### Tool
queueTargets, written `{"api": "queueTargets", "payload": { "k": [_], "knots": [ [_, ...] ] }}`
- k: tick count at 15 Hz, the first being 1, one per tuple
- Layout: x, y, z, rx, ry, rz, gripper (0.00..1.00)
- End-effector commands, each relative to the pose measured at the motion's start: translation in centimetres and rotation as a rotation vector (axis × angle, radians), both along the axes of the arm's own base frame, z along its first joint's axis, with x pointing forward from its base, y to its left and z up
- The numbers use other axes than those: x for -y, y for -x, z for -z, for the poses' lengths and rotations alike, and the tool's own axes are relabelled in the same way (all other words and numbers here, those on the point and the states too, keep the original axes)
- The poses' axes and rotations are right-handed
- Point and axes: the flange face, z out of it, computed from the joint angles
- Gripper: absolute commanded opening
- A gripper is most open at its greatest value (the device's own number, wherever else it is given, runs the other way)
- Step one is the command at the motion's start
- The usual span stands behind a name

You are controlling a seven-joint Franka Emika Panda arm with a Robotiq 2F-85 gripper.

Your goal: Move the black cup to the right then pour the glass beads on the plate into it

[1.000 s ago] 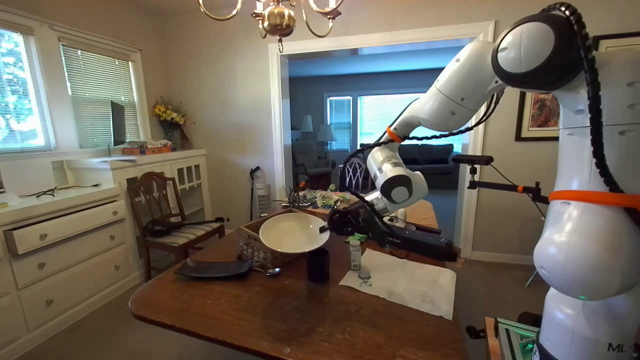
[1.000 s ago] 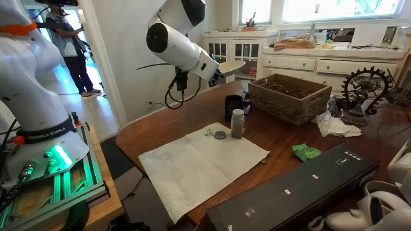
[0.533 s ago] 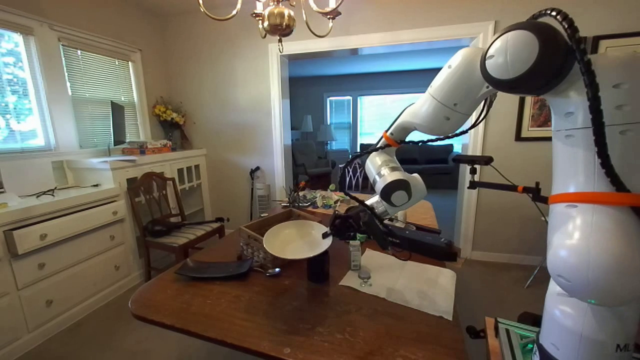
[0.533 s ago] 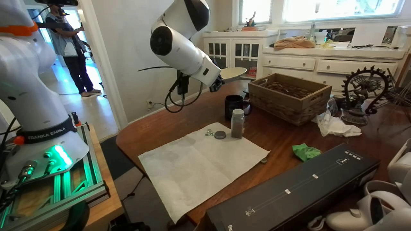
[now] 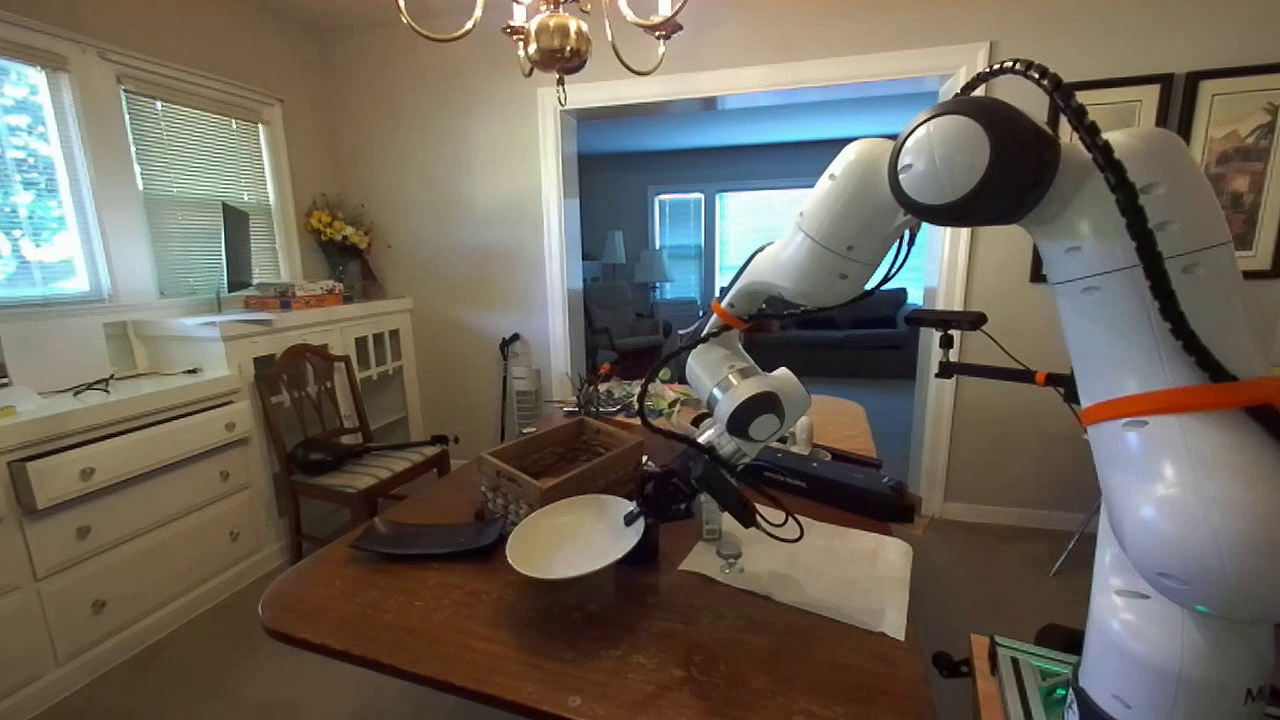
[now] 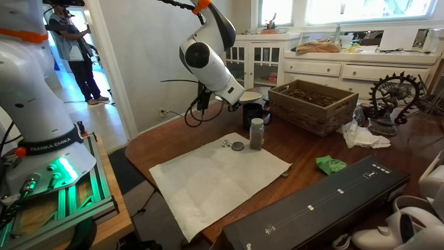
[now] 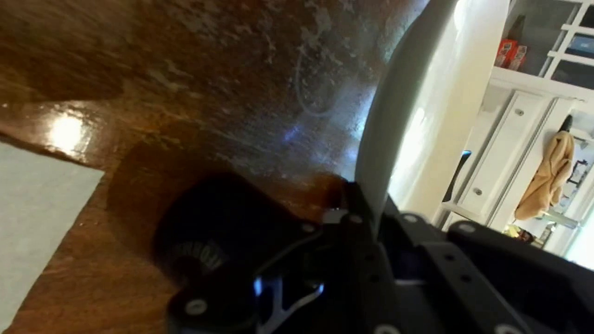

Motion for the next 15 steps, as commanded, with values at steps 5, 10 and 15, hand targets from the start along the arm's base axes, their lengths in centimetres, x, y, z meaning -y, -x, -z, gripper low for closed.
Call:
{"api": "queueTargets", "payload": {
  "k": [5,10,15],
  "knots": [
    [-1.9,-3.2,1.2,-0.003,-0.014,-0.063,0.02],
    [-2.0,-5.2,2.9,0.022,-0.027,-0.058,0.02],
    [-2.2,-6.7,4.9,0.043,-0.067,-0.043,0.02]
  ]
}}
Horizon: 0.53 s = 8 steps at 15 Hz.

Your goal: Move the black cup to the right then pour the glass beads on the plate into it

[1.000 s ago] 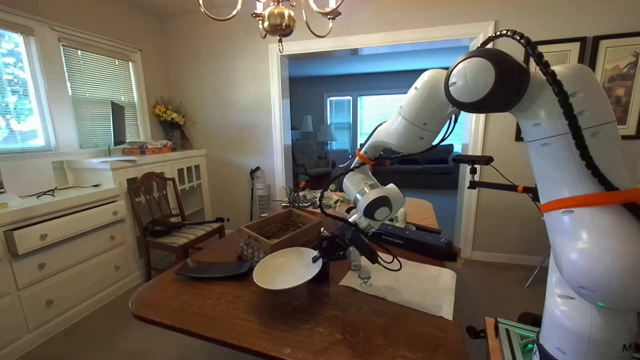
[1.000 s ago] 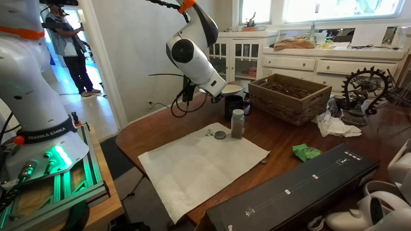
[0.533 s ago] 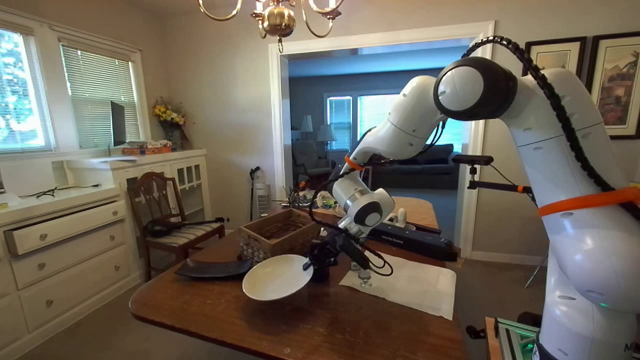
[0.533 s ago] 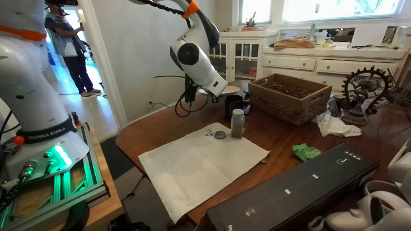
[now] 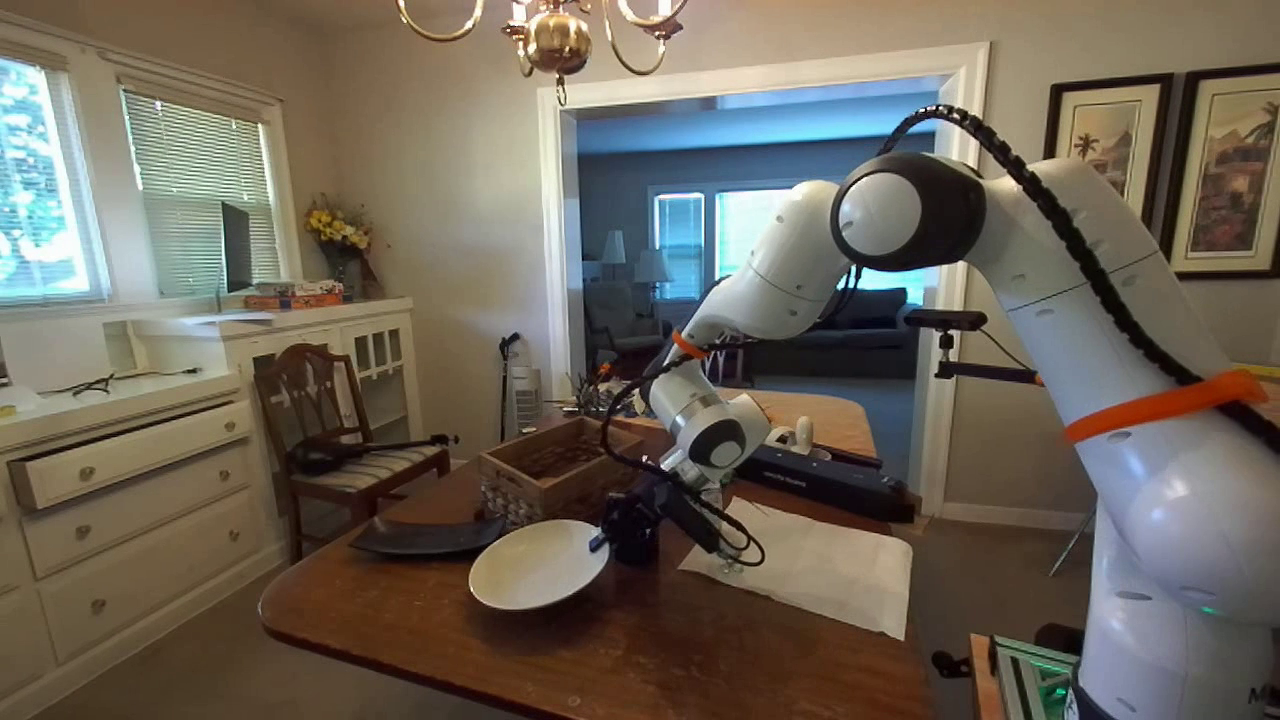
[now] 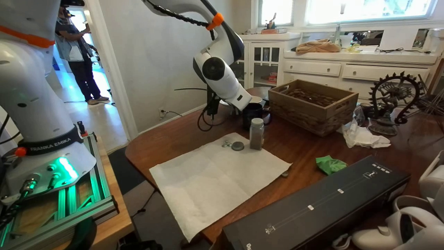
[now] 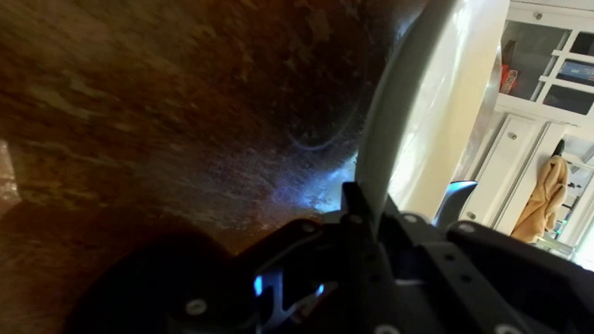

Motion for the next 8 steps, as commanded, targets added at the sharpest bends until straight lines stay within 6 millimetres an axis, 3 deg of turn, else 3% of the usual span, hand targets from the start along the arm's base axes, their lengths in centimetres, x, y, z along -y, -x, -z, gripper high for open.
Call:
{"api": "queueTargets", "payload": {
  "k": [1,8],
  "knots": [
    [-0.1,-1.8,1.1,0.044,-0.061,0.019,0.02],
    [-0.6,-2.4,3.1,0.047,-0.106,0.026,0.02]
  ]
}}
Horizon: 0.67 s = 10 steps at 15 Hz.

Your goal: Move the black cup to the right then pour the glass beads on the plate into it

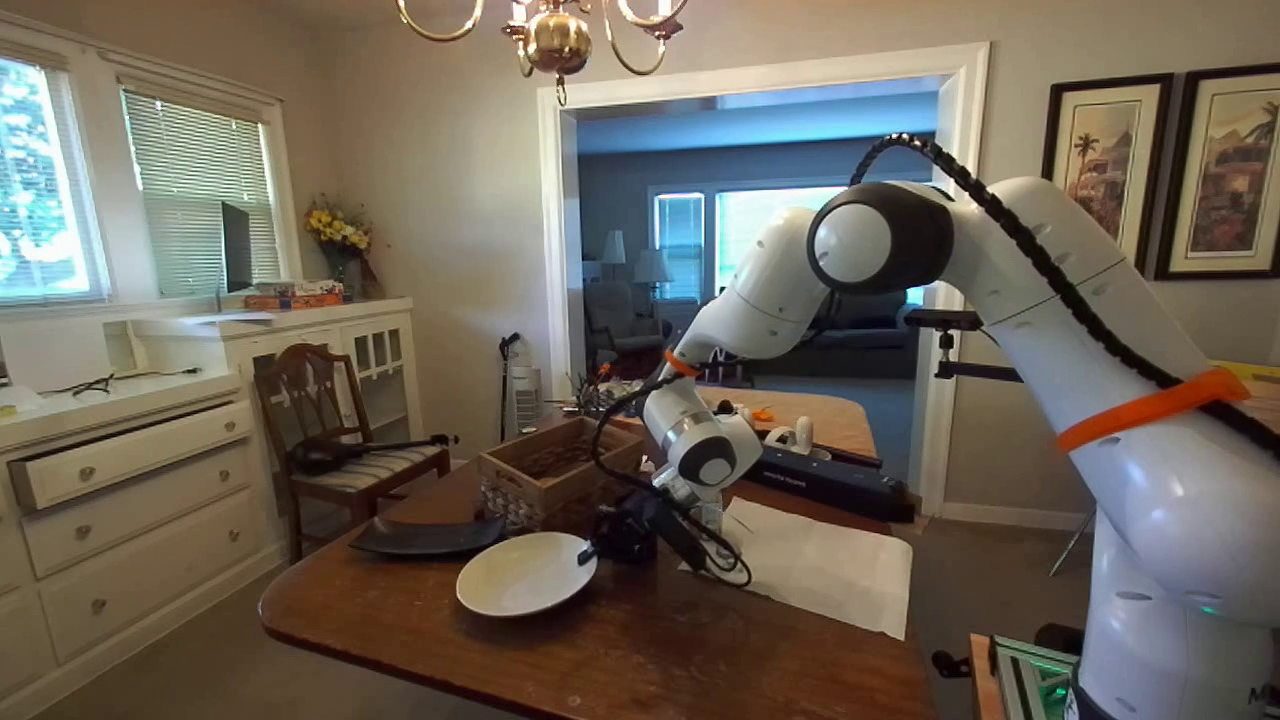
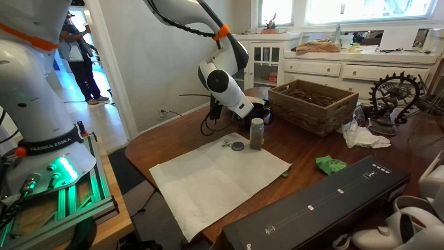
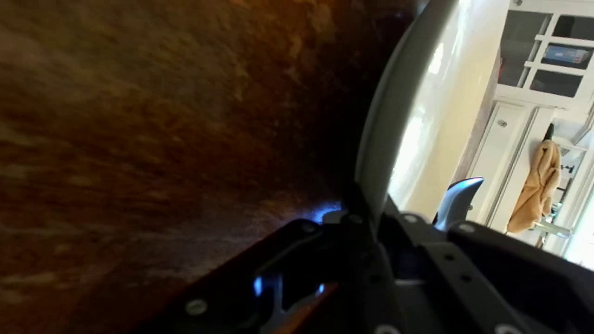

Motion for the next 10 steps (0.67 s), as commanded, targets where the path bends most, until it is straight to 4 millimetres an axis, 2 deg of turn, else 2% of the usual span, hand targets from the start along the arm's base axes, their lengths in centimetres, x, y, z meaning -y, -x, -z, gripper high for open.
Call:
{"api": "queueTargets", "payload": {
  "k": [1,7,8,10],
  "knots": [
    [-0.18,-0.98,0.19,0.034,-0.033,0.001,0.02],
    [-0.63,-1.3,0.83,0.035,-0.033,-0.001,0.02],
    [-0.76,-1.27,0.94,0.023,-0.039,0.0,0.28],
    [-0.87,-1.1,0.59,0.013,-0.04,0.006,0.39]
  ]
}}
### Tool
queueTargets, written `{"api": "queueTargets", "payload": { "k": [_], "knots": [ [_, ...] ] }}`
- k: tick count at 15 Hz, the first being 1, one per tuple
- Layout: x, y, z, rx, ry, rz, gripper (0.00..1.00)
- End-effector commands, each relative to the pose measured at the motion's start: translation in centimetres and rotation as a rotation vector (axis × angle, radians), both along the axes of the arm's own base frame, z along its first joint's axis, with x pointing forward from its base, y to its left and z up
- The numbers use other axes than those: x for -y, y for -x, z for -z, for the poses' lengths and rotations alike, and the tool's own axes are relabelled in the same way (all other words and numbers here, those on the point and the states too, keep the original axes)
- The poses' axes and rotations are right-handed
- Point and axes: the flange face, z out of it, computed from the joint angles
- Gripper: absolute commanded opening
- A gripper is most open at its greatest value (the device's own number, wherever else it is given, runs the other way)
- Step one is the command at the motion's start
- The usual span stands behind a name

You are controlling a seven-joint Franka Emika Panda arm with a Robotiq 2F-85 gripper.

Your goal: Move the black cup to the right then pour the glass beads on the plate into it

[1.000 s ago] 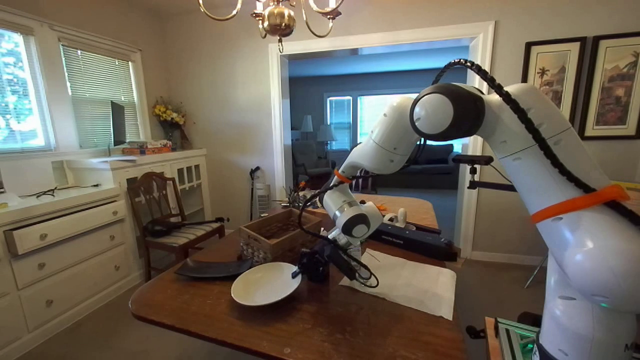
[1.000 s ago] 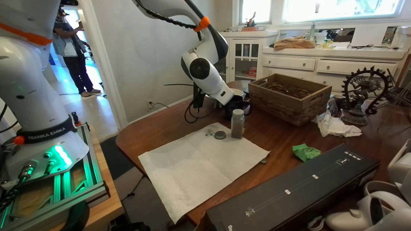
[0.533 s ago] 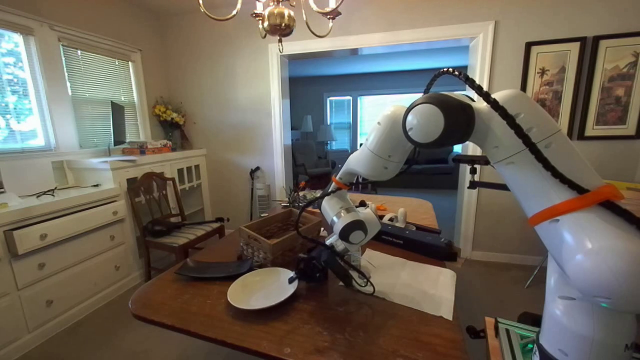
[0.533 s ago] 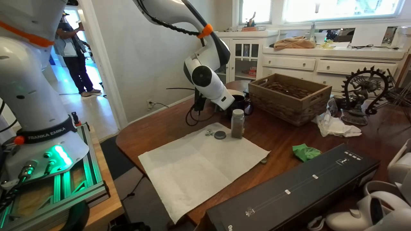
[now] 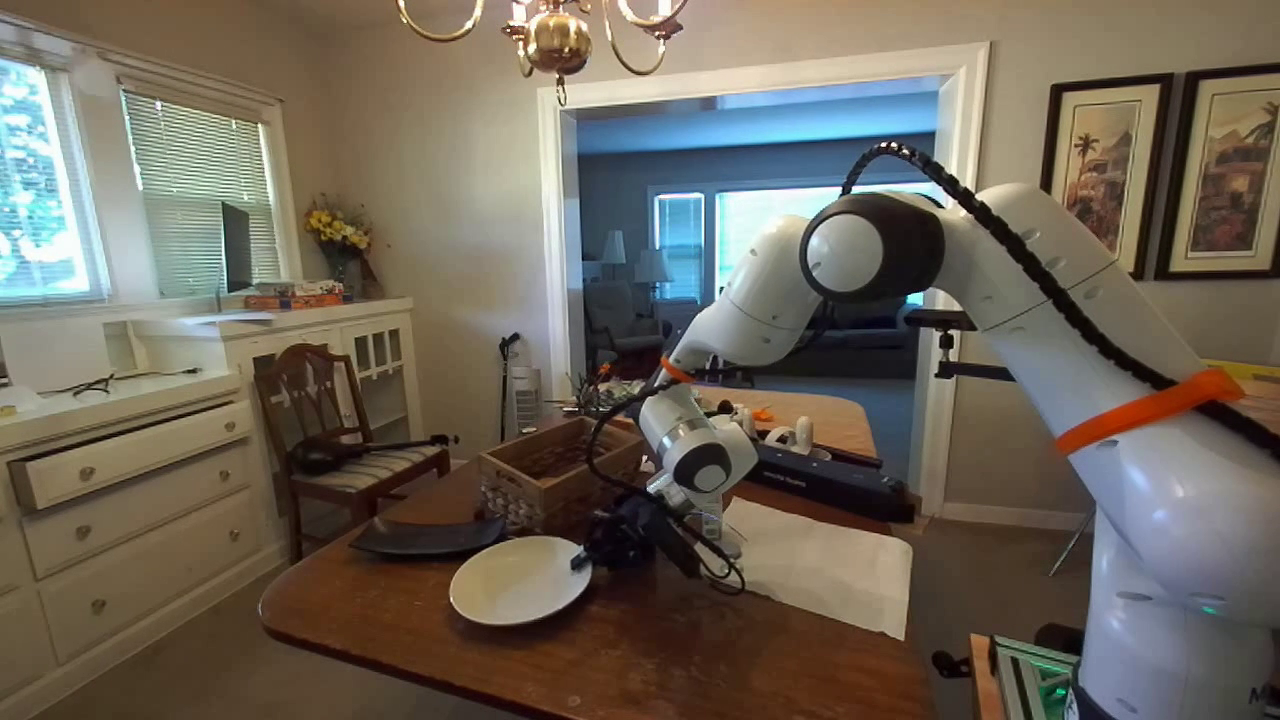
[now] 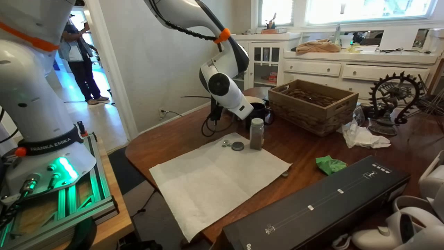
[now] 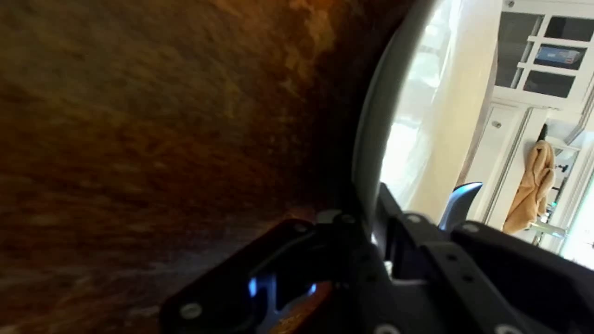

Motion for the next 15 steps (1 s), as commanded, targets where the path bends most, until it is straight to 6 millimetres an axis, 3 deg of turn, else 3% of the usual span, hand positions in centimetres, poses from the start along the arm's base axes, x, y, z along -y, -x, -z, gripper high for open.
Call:
{"api": "queueTargets", "payload": {
  "k": [1,4,8,12,13,15],
  "knots": [
    [-0.3,-0.3,-0.5,-0.006,-0.027,0.016,0.47],
    [-0.6,0.4,-2.0,0.003,-0.021,0.015,0.7],
    [-0.6,3.3,-4.6,-0.076,0.085,-0.049,0.99],
    [-0.3,7.1,-5.5,-0.202,0.278,-0.13,1.0],
    [0.4,4.9,-4.6,-0.149,0.221,-0.099,1.0],
    [0.1,6.2,-4.9,-0.178,0.26,-0.122,1.0]
  ]
}}
